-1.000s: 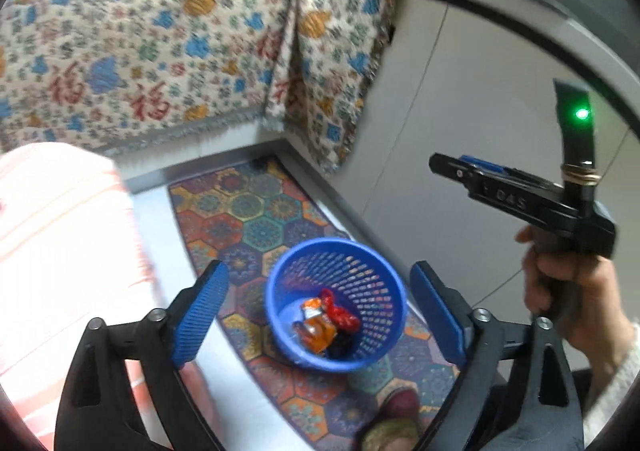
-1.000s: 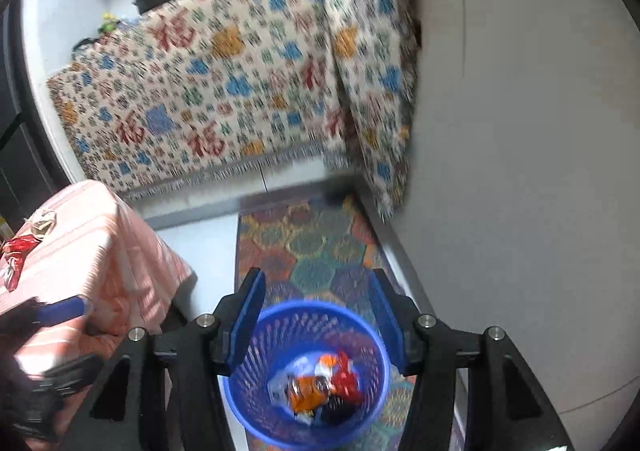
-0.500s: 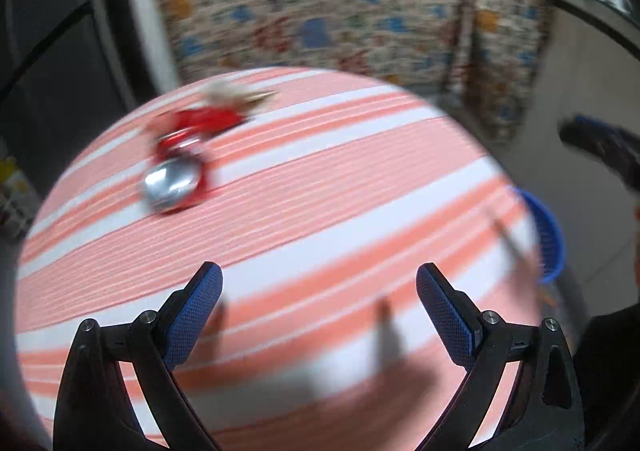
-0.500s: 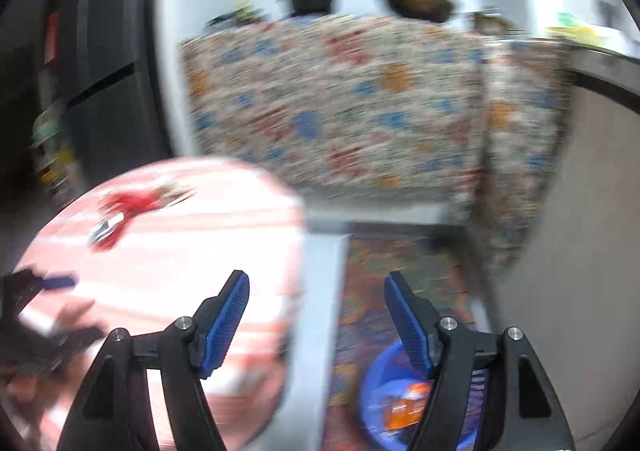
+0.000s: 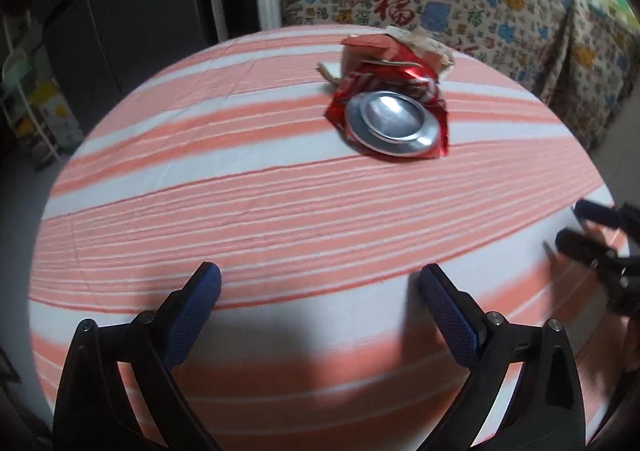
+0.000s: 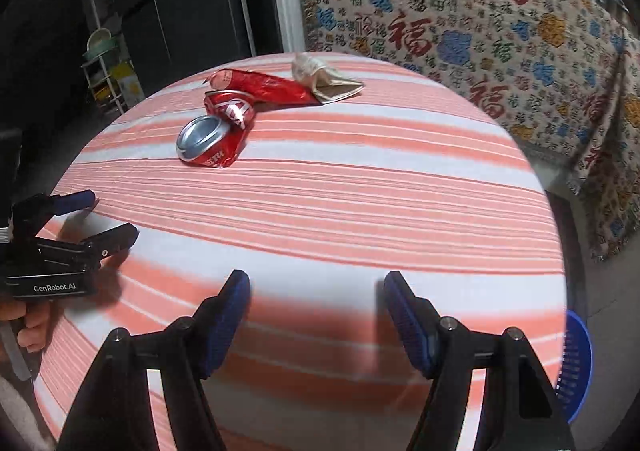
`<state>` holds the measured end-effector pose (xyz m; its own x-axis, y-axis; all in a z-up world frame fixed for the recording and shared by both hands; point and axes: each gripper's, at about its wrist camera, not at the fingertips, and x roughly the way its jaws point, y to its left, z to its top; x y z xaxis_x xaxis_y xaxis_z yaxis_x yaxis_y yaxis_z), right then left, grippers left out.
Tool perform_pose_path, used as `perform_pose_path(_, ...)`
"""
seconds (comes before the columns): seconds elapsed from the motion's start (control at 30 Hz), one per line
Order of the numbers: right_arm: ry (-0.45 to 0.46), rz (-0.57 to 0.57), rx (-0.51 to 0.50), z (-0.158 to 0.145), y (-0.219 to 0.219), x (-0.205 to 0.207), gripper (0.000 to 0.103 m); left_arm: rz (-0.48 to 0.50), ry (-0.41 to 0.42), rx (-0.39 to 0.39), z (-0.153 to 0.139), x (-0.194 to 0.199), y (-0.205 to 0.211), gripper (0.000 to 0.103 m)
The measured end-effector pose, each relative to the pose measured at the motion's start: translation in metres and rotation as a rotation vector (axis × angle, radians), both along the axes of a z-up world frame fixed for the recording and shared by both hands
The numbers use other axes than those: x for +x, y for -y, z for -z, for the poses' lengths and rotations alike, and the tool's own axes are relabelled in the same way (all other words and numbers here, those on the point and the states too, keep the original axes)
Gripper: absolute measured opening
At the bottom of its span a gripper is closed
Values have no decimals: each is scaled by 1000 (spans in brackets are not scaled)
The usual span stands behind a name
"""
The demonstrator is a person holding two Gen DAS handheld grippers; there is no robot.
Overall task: Collect trash
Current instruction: 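Move both open tools back over the table, then close right tool on the crushed red Coca-Cola cans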
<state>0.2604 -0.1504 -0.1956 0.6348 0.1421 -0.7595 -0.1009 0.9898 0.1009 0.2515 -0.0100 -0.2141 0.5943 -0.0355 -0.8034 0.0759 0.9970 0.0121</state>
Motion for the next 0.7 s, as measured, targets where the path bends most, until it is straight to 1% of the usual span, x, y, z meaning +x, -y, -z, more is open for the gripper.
perform_pose_path(0.07, -5, -1, -1, 3, -8, 8, 73, -2, -6, 15, 2, 7, -6, 103)
perform_pose_path(0.1, 2, -2, -20, 4, -12, 9, 73, 4, -13, 3, 3, 12, -10, 103)
perform_pose_path(0.17, 5, -9, -40, 5, -16, 11, 73, 6, -13, 5, 3, 20, -13, 103)
perform_pose_path(0.23, 6, -14, -41, 6, -16, 11, 73, 9, -10, 4, 4, 24, -18, 103)
perform_pose_path(0.33, 4, -27, -53, 6, -16, 17, 73, -10, -8, -9, 4, 26, -31, 103)
perform_pose_path(0.4, 5, -38, -58, 5, -18, 21, 73, -14, -7, -5, 4, 28, -32, 103)
perform_pose_path(0.43, 6, -47, -50, 5, -18, 24, 73, -14, -7, -5, 4, 29, -31, 103)
perform_pose_path(0.53, 10, -78, 20, 2, -19, 36, 73, -14, -7, -4, 5, 27, -31, 103)
perform_pose_path(0.63, -1, -112, 119, 0, -21, 56, 73, -15, -6, -3, 5, 28, -31, 103)
perform_pose_path(0.7, 7, -125, 146, -3, -25, 70, 73, -15, -6, -3, 5, 28, -31, 103)
